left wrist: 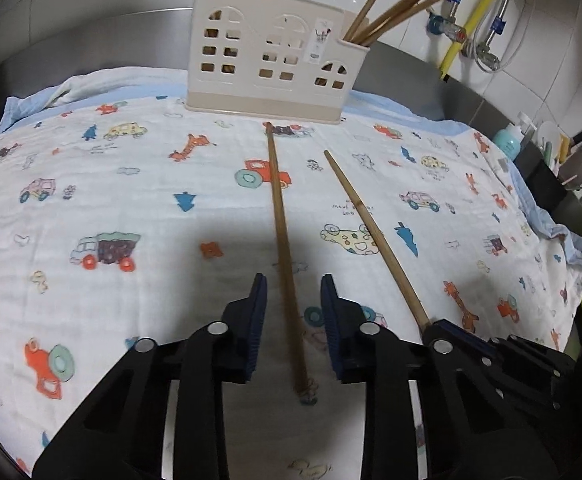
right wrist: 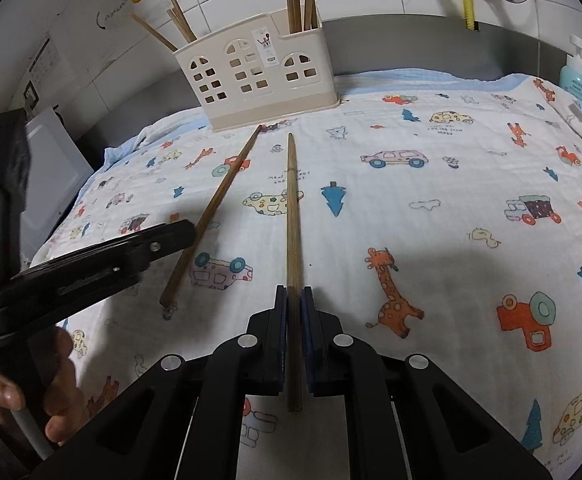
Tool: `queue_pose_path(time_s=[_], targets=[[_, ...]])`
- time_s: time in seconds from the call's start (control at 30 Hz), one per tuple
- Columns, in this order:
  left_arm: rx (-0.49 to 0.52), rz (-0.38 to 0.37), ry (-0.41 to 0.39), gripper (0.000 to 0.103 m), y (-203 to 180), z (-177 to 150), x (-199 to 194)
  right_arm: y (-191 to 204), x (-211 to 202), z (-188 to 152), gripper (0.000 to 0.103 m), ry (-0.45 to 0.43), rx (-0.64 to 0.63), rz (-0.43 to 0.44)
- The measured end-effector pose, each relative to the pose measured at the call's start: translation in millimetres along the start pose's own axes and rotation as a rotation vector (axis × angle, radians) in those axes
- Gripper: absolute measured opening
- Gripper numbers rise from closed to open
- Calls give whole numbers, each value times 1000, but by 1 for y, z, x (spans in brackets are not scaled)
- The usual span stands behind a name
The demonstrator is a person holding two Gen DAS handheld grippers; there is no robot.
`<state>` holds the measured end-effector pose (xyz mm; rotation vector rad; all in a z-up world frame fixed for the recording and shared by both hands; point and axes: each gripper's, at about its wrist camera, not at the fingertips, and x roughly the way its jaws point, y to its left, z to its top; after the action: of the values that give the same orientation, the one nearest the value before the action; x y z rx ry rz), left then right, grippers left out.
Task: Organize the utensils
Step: 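Close the left tool on a chopstick while the right tool grasps the last one, then lift the left tool's chopstick upright over the holder while the right tool carries its chopstick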
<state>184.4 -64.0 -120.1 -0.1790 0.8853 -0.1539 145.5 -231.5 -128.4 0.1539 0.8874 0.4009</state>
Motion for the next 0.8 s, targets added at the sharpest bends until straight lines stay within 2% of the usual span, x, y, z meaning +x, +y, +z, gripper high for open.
queue_pose_path(time_s=[0.3,0.43,0.5,0.6,0.8], targets=[[-17,41,12,24,-2,0,11,0,-2,-4,8,-1,-17,11],[6,98,10,12,-6,0,13,0,-2,-5,9,-1,-19,8],[28,117,10,11,-8,-1,13,3,-2,-6,9,-1,-30,-4],[11,105,19,5,-3,2,12,6,-3,-7,9,0,-45,-21],[-6,77,15,5,7,3,5,16,-4,-9,10,1,-86,-73]])
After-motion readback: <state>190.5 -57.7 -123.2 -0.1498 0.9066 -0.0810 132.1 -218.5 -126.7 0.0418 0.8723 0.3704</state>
